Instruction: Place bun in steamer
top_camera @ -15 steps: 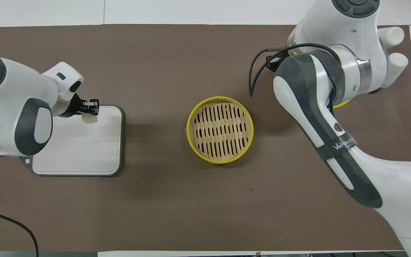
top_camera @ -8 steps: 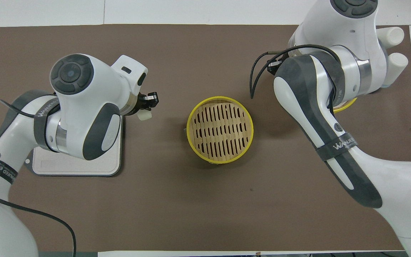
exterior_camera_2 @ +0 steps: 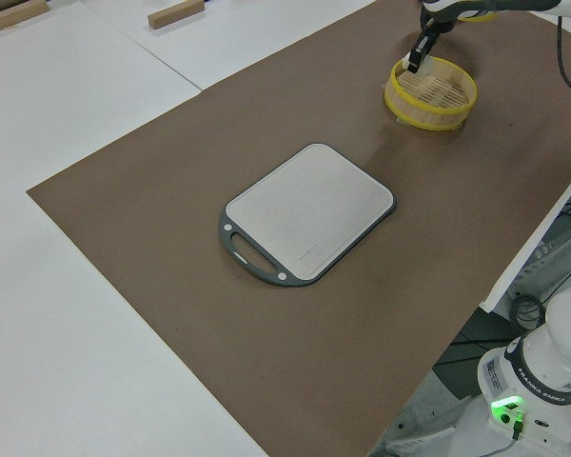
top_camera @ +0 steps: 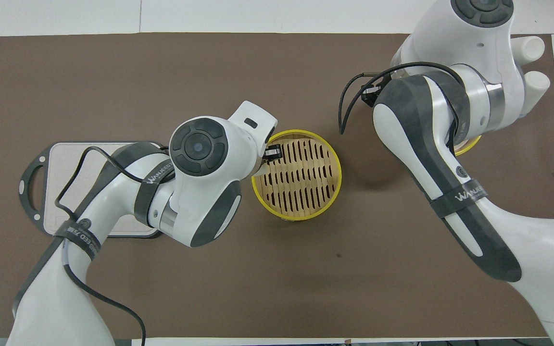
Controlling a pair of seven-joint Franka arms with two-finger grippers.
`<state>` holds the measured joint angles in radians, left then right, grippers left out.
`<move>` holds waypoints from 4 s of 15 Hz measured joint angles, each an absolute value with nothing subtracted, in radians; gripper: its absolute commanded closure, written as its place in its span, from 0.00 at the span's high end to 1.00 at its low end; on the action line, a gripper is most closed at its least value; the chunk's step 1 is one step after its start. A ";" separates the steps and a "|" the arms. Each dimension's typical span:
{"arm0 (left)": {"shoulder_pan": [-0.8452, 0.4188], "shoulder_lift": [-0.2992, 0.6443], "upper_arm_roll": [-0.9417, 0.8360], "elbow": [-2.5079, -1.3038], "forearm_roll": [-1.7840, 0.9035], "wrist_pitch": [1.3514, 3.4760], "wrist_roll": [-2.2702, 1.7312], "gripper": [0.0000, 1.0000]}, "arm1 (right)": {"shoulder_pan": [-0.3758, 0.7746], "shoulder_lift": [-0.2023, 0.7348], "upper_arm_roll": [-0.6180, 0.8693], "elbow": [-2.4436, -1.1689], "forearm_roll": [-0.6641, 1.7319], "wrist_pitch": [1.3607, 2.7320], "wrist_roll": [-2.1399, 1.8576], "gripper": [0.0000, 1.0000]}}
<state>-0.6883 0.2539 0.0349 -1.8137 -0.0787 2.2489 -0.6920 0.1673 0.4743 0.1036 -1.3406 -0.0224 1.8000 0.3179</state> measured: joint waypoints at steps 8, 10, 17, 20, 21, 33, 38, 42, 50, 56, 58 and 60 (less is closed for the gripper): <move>-0.805 0.393 0.038 -1.814 -0.079 2.380 -0.712 0.36 | 0.165 0.463 0.104 -1.372 -0.022 1.825 0.318 0.00; -0.809 0.409 0.037 -1.813 -0.079 2.393 -0.711 0.66 | 0.165 0.460 0.104 -1.381 -0.022 1.829 0.318 0.00; -0.818 0.415 0.038 -1.822 -0.079 2.405 -0.719 1.00 | 0.161 0.452 0.103 -1.391 -0.022 1.836 0.317 0.00; -0.817 0.405 0.045 -1.821 -0.079 2.395 -0.720 1.00 | 0.160 0.452 0.104 -1.391 -0.022 1.837 0.317 0.00; -0.812 0.392 0.050 -1.820 -0.079 2.378 -0.720 1.00 | 0.161 0.452 0.105 -1.391 -0.022 1.837 0.317 0.00; -0.542 0.208 0.057 -1.820 -0.092 2.086 -0.543 1.00 | 0.421 0.444 0.113 -1.392 -0.018 1.870 0.552 0.00; -0.362 0.183 0.059 -1.820 -0.129 1.995 -0.307 1.00 | 0.563 0.452 0.112 -1.399 -0.019 1.871 0.621 0.00; -0.203 0.144 0.061 -1.820 -0.147 1.898 -0.072 1.00 | 0.583 0.479 0.111 -1.405 -0.019 1.919 0.649 0.00; -0.060 0.082 0.066 -1.820 -0.146 1.822 0.107 1.00 | 0.590 0.488 0.111 -1.410 -0.019 1.951 0.649 0.00; -0.060 0.032 0.064 -1.801 -0.075 1.749 0.108 1.00 | 0.594 0.503 0.105 -1.457 -0.019 1.987 0.649 0.00; -0.060 0.006 0.064 -1.796 -0.065 1.717 0.108 1.00 | 0.594 0.502 0.105 -1.464 -0.021 1.995 0.649 0.00; -0.060 -0.018 0.064 -1.788 -0.062 1.679 0.108 1.00 | 0.594 0.501 0.106 -1.465 -0.021 1.995 0.649 0.00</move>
